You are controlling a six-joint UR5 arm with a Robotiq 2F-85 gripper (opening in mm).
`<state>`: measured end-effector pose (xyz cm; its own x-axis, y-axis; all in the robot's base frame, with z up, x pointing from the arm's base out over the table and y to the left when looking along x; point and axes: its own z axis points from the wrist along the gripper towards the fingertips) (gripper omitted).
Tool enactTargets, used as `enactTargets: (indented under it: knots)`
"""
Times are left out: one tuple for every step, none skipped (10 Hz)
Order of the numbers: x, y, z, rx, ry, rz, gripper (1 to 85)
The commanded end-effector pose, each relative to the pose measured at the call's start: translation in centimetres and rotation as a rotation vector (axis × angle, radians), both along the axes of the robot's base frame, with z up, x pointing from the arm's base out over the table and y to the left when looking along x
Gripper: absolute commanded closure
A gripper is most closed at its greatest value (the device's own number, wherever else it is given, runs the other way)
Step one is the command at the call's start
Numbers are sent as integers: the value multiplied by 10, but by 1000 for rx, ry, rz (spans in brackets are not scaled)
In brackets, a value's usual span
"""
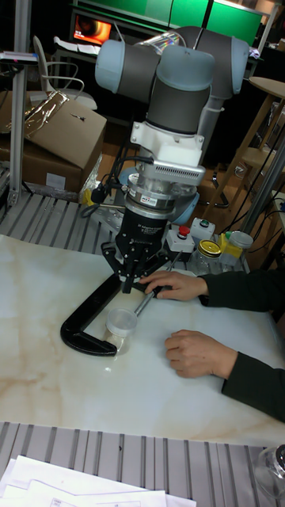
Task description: Unscrew the lid from the jar
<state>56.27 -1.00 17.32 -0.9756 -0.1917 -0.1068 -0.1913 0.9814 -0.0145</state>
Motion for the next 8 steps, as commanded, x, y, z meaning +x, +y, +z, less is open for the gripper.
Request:
enactTargets:
  knots:
    - [-41, 5, 0, 24, 156, -23, 843]
    - [-44, 3, 0, 17, 168, -35, 843]
    - [-44, 19, 1, 76, 171, -89, 843]
    - [-42, 14, 1, 59, 164, -126, 843]
    - [-36, 9, 0, 42, 142, -114, 843]
    - [-34, 9, 0, 43, 131, -99, 843]
    - [-33, 8, 0, 39, 128, -90, 843]
    - [-34, 11, 0, 47, 131, -82, 840]
